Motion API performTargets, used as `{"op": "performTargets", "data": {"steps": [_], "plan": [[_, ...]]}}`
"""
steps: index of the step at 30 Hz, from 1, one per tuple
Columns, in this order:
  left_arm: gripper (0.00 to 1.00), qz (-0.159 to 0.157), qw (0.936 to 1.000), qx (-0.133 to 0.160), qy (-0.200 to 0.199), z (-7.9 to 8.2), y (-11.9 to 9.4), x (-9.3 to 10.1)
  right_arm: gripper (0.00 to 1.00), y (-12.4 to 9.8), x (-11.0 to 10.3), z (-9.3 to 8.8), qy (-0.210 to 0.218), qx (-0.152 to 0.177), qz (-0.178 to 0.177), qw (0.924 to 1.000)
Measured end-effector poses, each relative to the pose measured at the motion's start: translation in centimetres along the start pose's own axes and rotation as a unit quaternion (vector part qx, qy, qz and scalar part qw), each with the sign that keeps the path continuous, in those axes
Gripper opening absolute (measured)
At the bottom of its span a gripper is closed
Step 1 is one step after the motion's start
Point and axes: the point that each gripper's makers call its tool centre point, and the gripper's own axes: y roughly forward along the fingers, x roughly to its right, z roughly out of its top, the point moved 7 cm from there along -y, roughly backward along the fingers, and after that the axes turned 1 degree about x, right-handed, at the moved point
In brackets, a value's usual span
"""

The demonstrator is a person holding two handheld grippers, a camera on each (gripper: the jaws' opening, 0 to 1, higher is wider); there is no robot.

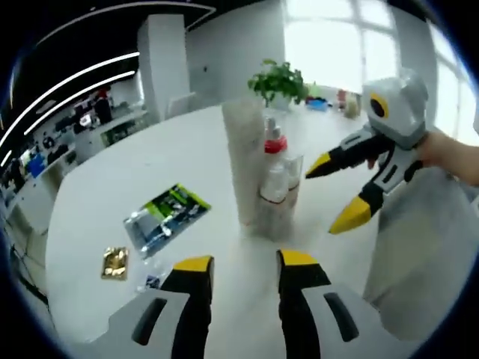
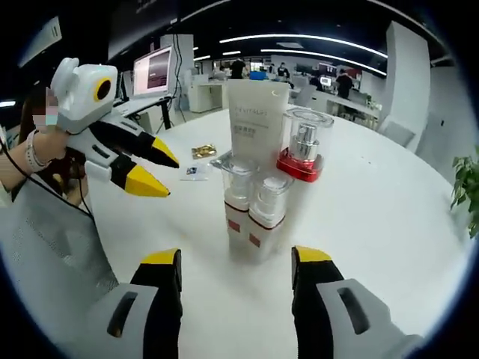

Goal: Arrange the skincare products in the storage area until every visible bottle or jar stands upright without overlapping.

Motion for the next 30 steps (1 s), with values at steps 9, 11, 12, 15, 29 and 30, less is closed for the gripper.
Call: {"op": "performTargets", "data": {"steps": [9,11,12,15,29,30], "plan": [[0.45,0.009,0.9999,0.000,-0.011,0.1,-2.4,-0.2,0.71,-1.7,-0.9,1.9,-0.006,0.027,-0.005,0.9996],[0.47,0.009,0.9999,0.004,-0.011,0.1,-3.0,-0.3,0.71,-2.1,-1.3,2.2,-0.010,0.030,-0.007,0.9995],[0.50,0.010,0.9999,0.002,-0.012,0.1,-3.3,-0.5,0.73,-2.3,-1.3,2.4,-0.011,0.032,-0.007,0.9994],[0.53,0.014,0.9998,-0.004,-0.010,0.1,-3.9,-0.2,0.74,-2.5,-1.6,2.7,-0.016,0.030,-0.001,0.9994],[0.72,0.018,0.9997,-0.010,-0.013,-0.2,-6.0,-0.6,0.81,-4.1,-2.9,4.3,-0.037,0.044,0.000,0.9984],[0.73,0.018,0.9997,-0.009,-0.014,-0.2,-6.1,-0.7,0.81,-4.2,-2.9,4.4,-0.038,0.045,0.000,0.9983]]}}
